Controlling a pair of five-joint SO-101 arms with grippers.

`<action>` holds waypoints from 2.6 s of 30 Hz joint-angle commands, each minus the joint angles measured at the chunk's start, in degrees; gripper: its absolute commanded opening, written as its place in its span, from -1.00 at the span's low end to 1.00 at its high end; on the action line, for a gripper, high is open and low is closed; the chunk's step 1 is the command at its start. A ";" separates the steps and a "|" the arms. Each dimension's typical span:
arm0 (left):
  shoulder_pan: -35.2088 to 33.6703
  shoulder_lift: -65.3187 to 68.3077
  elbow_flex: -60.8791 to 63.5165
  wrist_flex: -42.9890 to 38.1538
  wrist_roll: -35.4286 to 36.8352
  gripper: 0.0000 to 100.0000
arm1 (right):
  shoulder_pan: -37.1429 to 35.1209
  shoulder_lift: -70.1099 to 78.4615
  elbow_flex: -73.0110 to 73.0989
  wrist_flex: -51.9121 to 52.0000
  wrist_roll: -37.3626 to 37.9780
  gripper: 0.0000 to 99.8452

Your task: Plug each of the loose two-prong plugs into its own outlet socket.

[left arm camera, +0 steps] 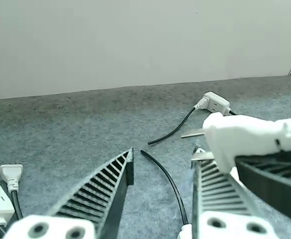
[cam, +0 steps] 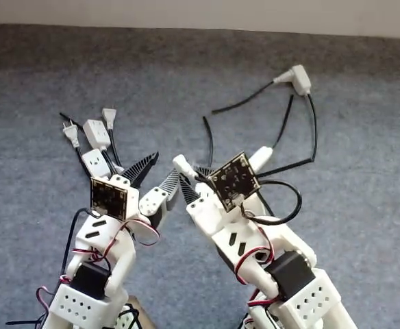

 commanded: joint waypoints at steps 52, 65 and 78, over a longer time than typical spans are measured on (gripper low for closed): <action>-0.48 -0.22 1.01 -7.74 -0.35 -0.62 | -5.14 0.22 -2.68 -3.21 0.62 -0.77; -3.65 -0.13 1.01 -5.63 -0.44 -0.62 | 2.42 0.22 -4.97 3.56 7.74 -0.76; -28.79 -0.13 1.01 0.97 0.00 -0.62 | 1.01 8.31 5.41 -10.68 15.21 -0.76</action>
